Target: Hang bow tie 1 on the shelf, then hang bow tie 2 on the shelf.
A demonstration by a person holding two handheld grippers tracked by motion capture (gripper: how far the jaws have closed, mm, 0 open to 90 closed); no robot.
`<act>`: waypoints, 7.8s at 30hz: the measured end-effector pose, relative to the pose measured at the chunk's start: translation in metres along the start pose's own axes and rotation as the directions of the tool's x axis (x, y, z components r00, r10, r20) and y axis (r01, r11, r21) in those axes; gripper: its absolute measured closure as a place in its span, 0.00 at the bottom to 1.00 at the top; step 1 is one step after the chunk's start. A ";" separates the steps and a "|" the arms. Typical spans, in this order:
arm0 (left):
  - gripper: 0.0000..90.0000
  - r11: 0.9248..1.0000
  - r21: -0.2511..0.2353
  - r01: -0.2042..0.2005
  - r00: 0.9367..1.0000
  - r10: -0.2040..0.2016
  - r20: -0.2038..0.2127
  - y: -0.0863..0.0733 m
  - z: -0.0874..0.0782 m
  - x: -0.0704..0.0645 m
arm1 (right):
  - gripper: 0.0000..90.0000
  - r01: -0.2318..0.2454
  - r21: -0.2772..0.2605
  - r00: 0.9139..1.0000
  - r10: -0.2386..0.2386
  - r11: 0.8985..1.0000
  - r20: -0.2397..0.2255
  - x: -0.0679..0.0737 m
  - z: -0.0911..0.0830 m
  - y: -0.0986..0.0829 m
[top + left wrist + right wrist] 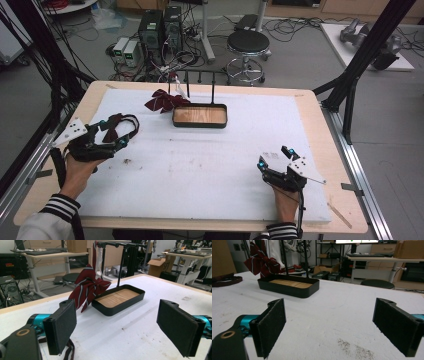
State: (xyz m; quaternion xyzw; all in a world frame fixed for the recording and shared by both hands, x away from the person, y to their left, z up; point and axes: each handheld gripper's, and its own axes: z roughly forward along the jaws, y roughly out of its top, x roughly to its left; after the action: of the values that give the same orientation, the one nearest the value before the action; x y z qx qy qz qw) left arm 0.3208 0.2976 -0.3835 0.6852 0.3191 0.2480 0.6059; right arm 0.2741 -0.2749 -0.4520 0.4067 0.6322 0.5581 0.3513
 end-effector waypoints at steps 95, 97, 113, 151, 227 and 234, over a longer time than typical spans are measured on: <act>0.30 0.671 0.629 0.392 0.900 -0.139 -0.412 -0.011 0.059 0.100 | 0.12 -0.030 -0.001 1.000 0.030 1.000 -0.007 -0.002 0.000 0.000; 0.32 0.660 0.631 0.408 0.894 -0.148 -0.423 -0.012 0.060 0.101 | 0.12 -0.029 -0.001 1.000 0.029 1.000 -0.007 -0.002 0.000 0.000; 0.47 0.599 0.647 0.472 0.870 -0.198 -0.451 -0.017 0.065 0.102 | 0.12 -0.029 -0.001 1.000 0.029 1.000 -0.006 -0.002 0.000 0.000; 0.85 0.757 0.578 0.303 0.908 -0.045 -0.417 0.003 0.054 0.081 | 0.12 -0.027 0.003 1.000 0.027 1.000 -0.005 -0.002 0.000 0.000; 0.85 0.949 0.311 -0.048 0.999 0.042 0.026 0.106 0.102 -0.049 | 0.12 -0.028 0.001 1.000 0.028 1.000 -0.006 -0.002 0.000 0.000; 0.85 0.952 0.300 -0.060 0.998 0.047 0.049 0.112 0.117 -0.057 | 0.12 -0.029 -0.002 1.000 0.029 1.000 -0.007 -0.003 0.000 0.000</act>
State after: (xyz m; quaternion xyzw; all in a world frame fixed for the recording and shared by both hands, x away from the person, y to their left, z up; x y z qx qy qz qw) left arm 0.3831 0.1699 -0.2870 0.7829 0.3219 0.1987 0.4939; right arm 0.2750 -0.2776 -0.4520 0.4135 0.6270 0.5651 0.3414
